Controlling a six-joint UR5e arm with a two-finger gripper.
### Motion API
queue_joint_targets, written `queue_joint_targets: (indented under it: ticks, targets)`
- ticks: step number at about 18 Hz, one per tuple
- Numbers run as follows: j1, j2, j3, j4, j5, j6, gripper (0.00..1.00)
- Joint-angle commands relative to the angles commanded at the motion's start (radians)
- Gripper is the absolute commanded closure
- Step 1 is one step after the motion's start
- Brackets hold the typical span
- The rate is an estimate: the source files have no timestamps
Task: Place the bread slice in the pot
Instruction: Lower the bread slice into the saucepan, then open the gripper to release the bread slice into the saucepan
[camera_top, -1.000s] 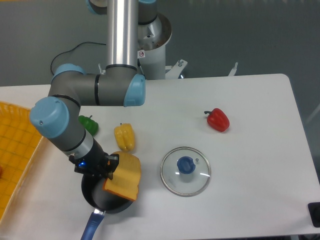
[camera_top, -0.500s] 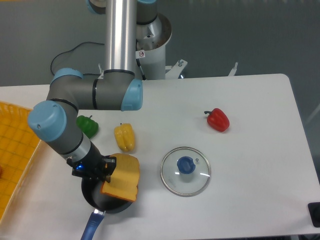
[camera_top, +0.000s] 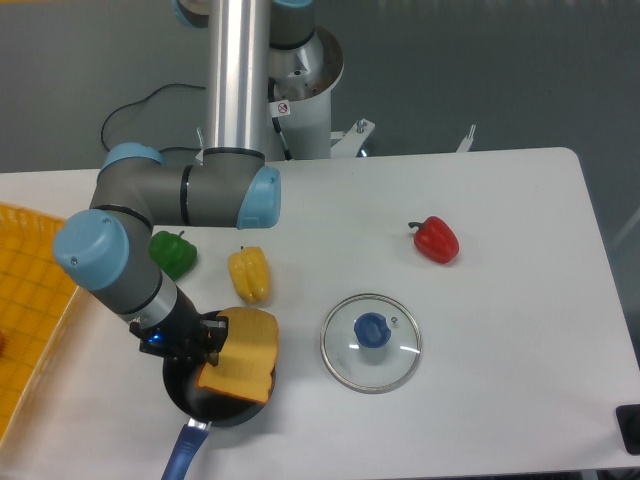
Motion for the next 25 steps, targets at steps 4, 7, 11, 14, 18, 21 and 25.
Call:
queue_joint_targets:
  ticks: [4,7,11,14,18,21,25]
  targets:
    - [-0.002,0.000,0.000,0.002,0.000,0.000,0.72]
    - [-0.011,-0.003,0.000,0.000,-0.002,0.000,0.72]
    - [-0.014,-0.008,0.002,0.002,-0.002,0.000,0.73]
    - [-0.014,-0.008,0.002,0.002,-0.002,-0.002,0.65]
    - [-0.014,-0.003,0.003,0.000,-0.006,0.005,0.57]
    - [-0.014,-0.008,0.009,0.000,-0.008,0.003,0.55]
    - [-0.009,0.005,0.012,0.000,-0.034,0.006,0.55]
